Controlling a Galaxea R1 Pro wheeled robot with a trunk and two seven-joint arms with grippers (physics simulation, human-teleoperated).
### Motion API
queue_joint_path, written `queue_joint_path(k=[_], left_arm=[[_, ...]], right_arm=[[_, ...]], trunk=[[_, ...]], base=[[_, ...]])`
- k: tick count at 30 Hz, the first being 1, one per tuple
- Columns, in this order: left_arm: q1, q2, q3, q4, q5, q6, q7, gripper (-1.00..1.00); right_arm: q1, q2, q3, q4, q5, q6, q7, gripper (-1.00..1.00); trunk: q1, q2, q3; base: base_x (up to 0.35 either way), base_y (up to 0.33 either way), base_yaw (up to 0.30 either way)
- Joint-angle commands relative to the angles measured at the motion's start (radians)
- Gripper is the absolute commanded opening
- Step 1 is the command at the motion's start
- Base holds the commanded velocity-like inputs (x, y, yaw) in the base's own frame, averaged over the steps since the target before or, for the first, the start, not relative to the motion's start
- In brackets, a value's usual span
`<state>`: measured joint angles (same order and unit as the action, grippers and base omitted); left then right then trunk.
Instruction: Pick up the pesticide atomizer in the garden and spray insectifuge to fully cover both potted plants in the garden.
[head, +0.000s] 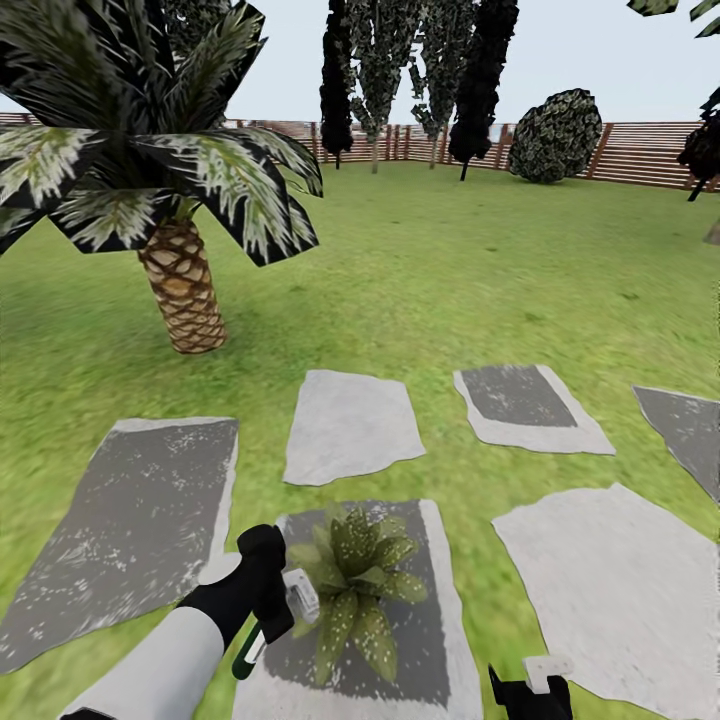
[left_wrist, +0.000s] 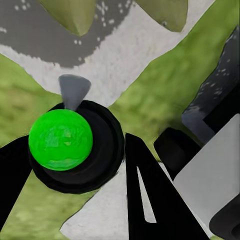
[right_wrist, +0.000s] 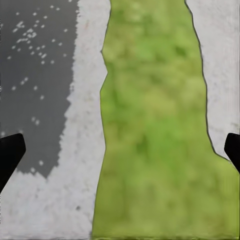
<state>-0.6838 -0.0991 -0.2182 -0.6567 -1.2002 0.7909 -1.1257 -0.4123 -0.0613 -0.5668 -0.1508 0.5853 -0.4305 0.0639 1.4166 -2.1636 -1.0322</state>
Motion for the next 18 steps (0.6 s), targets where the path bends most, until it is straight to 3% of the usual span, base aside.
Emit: queue_joint_path(k=[1,5,9,18], left_arm=[[0.0,0.0,-0.001,-0.001,-0.007,0.007,-0.008,-1.0],[0.001,0.006,-0.004,0.011,-0.007,0.006,-0.008,-1.0],[0.023,0.01,0.023,0.035,-0.007,0.004,-0.008,-1.0],[0.042,0.014,0.047,0.018,-0.007,0.002,-0.007,-1.0]], right_arm=[[-0.001,0.0,-0.008,0.0,0.002,-0.004,0.007,1.0],[0.0,0.0,-0.008,0.0,0.002,-0.003,0.007,1.0],[-0.001,0.0,-0.008,0.0,0.004,-0.002,0.007,1.0],[0.0,0.0,-0.008,0.0,0.004,-0.002,0.007,1.0]], trunk=[[-0.001,0.0,-0.001],[-0.001,0.0,-0.001],[-0.001,0.0,-0.001],[-0.001,0.0,-0.001]], base=[[-0.216,0.0,0.0],[-0.054,0.0,0.0],[-0.002,0.0,0.0],[0.0,0.0,0.0]])
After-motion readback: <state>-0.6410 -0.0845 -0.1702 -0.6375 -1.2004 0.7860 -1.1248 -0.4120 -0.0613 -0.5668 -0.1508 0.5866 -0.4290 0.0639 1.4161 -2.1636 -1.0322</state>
